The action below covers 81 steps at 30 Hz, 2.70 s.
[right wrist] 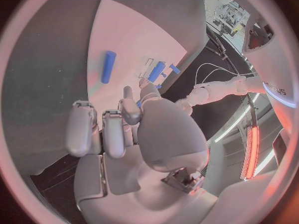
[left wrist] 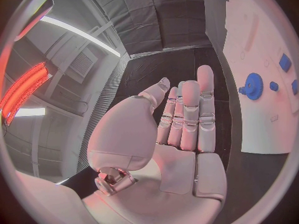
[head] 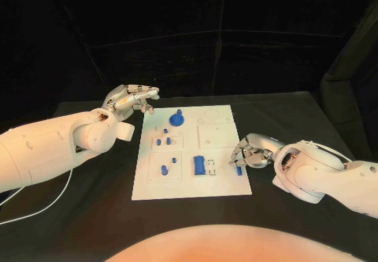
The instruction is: Assemble the parts on the task board
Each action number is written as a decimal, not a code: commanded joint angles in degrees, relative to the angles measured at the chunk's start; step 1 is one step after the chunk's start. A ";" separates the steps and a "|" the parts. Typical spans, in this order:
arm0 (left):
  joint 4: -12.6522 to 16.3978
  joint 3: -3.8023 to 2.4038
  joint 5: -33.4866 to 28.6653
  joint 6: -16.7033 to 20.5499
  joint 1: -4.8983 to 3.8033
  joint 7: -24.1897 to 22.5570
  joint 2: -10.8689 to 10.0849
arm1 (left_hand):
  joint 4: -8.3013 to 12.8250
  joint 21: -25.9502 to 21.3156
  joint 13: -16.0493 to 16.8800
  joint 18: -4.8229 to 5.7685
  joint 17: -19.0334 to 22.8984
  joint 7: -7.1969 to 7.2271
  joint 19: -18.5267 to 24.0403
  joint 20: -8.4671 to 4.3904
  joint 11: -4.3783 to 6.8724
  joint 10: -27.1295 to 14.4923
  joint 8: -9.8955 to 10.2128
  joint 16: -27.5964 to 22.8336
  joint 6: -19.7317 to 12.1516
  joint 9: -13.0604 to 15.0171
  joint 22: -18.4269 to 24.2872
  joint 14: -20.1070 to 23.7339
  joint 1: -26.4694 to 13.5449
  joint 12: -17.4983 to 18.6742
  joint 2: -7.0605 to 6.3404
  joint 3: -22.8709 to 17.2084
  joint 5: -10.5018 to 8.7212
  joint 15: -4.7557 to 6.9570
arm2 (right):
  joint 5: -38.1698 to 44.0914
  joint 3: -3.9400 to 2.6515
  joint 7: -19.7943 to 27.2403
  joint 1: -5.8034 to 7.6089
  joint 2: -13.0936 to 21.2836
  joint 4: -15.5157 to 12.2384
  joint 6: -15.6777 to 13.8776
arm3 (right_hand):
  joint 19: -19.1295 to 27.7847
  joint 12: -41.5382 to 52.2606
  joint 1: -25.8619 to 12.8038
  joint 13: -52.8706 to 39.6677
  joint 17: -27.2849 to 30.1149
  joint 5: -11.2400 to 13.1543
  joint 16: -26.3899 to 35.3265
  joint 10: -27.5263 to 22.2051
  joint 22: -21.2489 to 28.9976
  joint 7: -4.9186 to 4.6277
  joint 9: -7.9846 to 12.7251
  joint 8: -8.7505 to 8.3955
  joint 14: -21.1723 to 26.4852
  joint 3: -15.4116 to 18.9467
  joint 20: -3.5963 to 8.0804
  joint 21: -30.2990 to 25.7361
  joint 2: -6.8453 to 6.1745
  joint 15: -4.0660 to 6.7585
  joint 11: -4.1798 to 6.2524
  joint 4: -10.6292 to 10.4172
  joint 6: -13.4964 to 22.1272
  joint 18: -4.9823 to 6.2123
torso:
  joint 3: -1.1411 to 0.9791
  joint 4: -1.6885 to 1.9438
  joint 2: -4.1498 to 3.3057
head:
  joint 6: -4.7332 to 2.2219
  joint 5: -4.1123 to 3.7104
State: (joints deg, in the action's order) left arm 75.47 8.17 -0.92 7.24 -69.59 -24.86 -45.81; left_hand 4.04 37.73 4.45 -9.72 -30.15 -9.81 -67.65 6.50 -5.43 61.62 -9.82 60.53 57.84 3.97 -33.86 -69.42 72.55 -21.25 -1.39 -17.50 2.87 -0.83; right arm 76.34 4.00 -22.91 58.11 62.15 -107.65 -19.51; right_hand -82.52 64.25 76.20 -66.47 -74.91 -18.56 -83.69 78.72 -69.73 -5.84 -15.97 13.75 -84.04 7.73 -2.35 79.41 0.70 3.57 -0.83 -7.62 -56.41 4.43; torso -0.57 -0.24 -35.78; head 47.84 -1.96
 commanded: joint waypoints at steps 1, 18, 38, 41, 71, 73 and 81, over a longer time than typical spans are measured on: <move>0.08 -0.04 -0.15 0.90 0.01 -1.85 0.12 | 0.15 -0.33 0.07 -0.79 -0.03 0.20 -0.18 0.13 0.08 -0.19 -0.29 -0.04 0.34 0.06 0.07 0.25 0.53 -0.22 -0.04 0.16 -0.09 0.06 | 4.25 0.00 -3.70 0.06 0.33 0.17 0.93 | -0.02 0.00 -0.83 0.00 -2.39 -1.02 -0.02 0.08 -0.07 0.29 -0.02 0.33 -3.62 0.75 -0.53 0.31 -0.13 -0.29 0.06 -0.18 -1.41 -0.45 | -0.16 0.17 -0.01 | -0.09 -0.12; 0.12 -0.04 -0.15 0.35 0.23 -1.50 0.08 | 0.11 -0.35 0.08 -0.78 0.09 0.19 -0.21 0.12 0.07 -0.16 -0.33 -0.07 0.37 0.06 0.10 0.28 0.46 -0.27 -0.04 0.24 -0.10 0.06 | 9.74 0.05 -11.83 -0.02 -0.30 2.12 5.45 | 0.05 -0.80 -4.70 0.42 -2.03 1.22 0.34 0.09 0.17 1.39 -1.50 1.62 -3.52 5.52 0.13 0.09 -1.89 0.45 0.91 -5.45 -3.57 -0.40 | 0.03 0.26 -0.05 | -0.10 -0.43; -0.13 -0.03 -0.15 -0.23 0.43 -0.98 -0.17 | 0.10 -0.37 0.08 -0.78 0.12 0.19 -0.22 0.11 0.07 -0.18 -0.34 -0.07 0.37 0.06 0.11 0.29 0.45 -0.28 -0.04 0.27 -0.09 0.06 | 10.39 0.09 -10.69 -0.20 -3.02 2.45 8.29 | -0.09 -0.65 -2.20 0.11 -2.28 2.06 0.30 0.25 -0.14 1.77 -3.06 2.57 -3.59 5.65 0.38 0.17 -2.19 0.73 1.25 -5.95 -4.13 -0.46 | 0.12 0.26 -0.04 | 0.23 -0.86; -0.14 -0.03 -0.15 -0.31 0.44 -0.91 -0.18 | 0.10 -0.37 0.08 -0.78 0.12 0.19 -0.22 0.11 0.07 -0.18 -0.34 -0.07 0.37 0.06 0.11 0.29 0.45 -0.28 -0.04 0.27 -0.09 0.06 | 11.21 0.10 -11.12 -0.22 -3.38 2.66 9.28 | -0.11 -0.80 -0.45 0.17 -2.32 1.74 0.30 0.20 -0.20 1.80 -3.50 2.76 -3.60 5.33 0.45 0.18 -1.89 0.80 1.30 -5.11 -4.13 -0.47 | 0.12 0.32 -0.06 | 0.28 -0.97; -0.16 -0.03 -0.15 -0.99 0.44 -0.13 -0.13 | 0.09 -0.41 0.06 -0.77 0.24 0.17 -0.24 0.11 0.05 -0.26 -0.34 -0.10 0.32 0.04 0.14 0.35 0.40 -0.28 -0.06 0.35 -0.09 0.06 | 7.60 0.11 -15.17 -1.20 -5.20 2.42 7.45 | 0.00 -3.72 6.14 1.79 -2.10 -9.44 0.84 -1.25 0.05 1.34 -2.98 -1.28 -3.50 -5.29 0.57 -0.28 0.49 0.74 1.14 -2.68 -3.45 -0.42 | 0.12 0.44 0.06 | 0.07 -1.56; -0.18 -0.03 -0.15 -1.01 0.44 -0.11 -0.09 | 0.09 -0.41 0.06 -0.77 0.24 0.17 -0.24 0.11 0.05 -0.26 -0.34 -0.10 0.32 0.04 0.14 0.35 0.40 -0.28 -0.06 0.35 -0.09 0.06 | 4.38 0.10 -14.90 -1.19 -4.91 1.90 5.22 | -0.02 -3.75 5.43 1.79 -2.16 -10.53 0.82 -1.20 0.03 1.20 -2.69 -1.84 -3.51 -6.44 0.50 -0.28 -0.12 0.64 1.05 -3.54 -3.23 -0.44 | 0.17 0.49 0.04 | 0.02 -1.63; -0.18 -0.03 -0.15 -1.07 0.45 -0.07 0.01 | 0.09 -0.44 0.06 -0.76 0.27 0.16 -0.24 0.11 0.04 -0.31 -0.33 -0.10 0.28 0.03 0.16 0.37 0.41 -0.28 -0.05 0.38 -0.09 0.05 | -1.77 0.05 -13.12 -1.13 -4.52 -0.40 -2.97 | -0.17 -3.47 2.92 1.53 -2.64 -11.50 0.61 -0.71 -0.21 1.12 -2.03 -2.91 -3.63 -12.10 0.43 -0.19 -4.03 0.56 0.96 -6.10 -4.33 -0.47 | 0.18 0.59 -0.07 | -0.03 -1.48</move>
State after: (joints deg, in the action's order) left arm 75.27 8.18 -0.92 6.93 -69.06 -24.78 -45.86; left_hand 4.04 37.50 4.46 -9.72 -29.93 -9.81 -67.61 6.46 -5.43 61.62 -9.82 60.53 57.84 3.96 -33.79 -69.42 72.55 -21.24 -1.39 -17.50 2.87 -0.83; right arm 79.61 4.10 -36.71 56.90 57.66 -107.59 -17.40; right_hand -82.31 60.68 79.59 -64.87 -74.92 -30.50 -83.07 77.65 -69.87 -4.64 -17.92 11.08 -83.94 -4.20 -2.13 79.19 -2.73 3.88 0.21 -13.36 -60.29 4.43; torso -0.40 0.28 -35.80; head 47.74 -3.51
